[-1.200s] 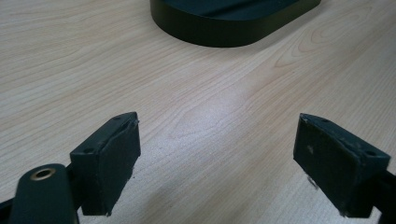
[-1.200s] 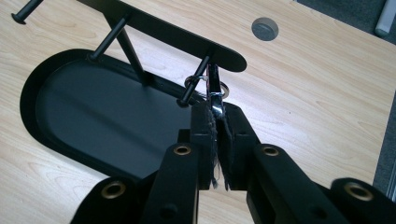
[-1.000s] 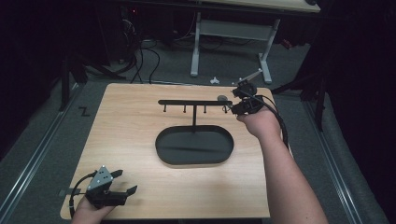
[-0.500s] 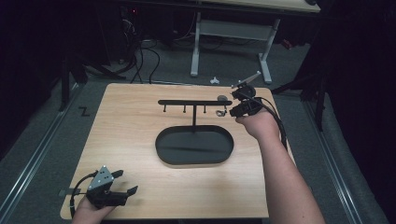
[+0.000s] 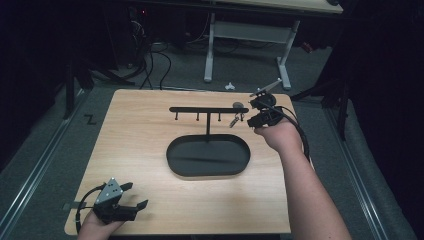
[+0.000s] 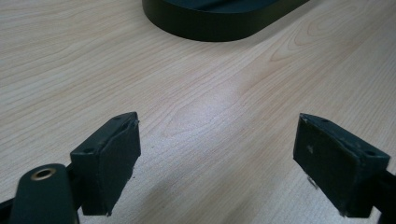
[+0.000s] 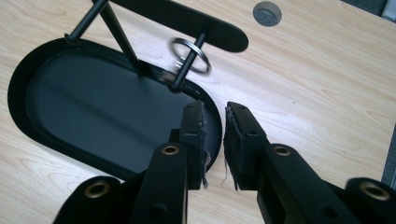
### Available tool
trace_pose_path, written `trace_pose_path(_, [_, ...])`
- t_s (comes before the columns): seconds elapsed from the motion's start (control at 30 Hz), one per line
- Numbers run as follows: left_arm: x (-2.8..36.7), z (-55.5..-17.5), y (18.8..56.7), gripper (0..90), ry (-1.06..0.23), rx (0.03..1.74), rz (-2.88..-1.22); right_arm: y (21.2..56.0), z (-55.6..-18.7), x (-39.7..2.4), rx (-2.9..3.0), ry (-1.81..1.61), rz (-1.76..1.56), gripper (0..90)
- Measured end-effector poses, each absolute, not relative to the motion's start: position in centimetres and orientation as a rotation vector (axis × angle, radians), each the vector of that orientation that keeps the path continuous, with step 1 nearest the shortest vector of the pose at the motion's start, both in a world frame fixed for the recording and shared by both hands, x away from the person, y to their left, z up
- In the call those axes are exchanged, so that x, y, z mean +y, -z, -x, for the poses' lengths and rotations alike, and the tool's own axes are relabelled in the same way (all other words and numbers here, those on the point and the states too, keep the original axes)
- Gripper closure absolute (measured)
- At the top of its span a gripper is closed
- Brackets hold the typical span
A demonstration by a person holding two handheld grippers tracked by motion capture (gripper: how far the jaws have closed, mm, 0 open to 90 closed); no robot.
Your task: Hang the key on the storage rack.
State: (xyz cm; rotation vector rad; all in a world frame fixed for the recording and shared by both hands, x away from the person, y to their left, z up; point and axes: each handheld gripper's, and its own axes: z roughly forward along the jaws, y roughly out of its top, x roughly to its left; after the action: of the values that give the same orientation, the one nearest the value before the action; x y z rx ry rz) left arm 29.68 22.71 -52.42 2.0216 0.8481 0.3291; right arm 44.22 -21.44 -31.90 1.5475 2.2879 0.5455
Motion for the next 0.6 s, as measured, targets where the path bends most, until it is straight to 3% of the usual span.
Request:
trace_pose_path(0.4, [22.5,-29.7,52.4,15.3,-0.330,0.846,-2.022,33.0,-43.3,-21.3,2.319,-0.532,-1.544,75.6])
trace_pose_path(0.6, [22.5,-29.7,52.4,15.3,-0.329,0.844,-2.023,34.5,-42.6,-21.7,2.312,-0.511,-1.561,69.9])
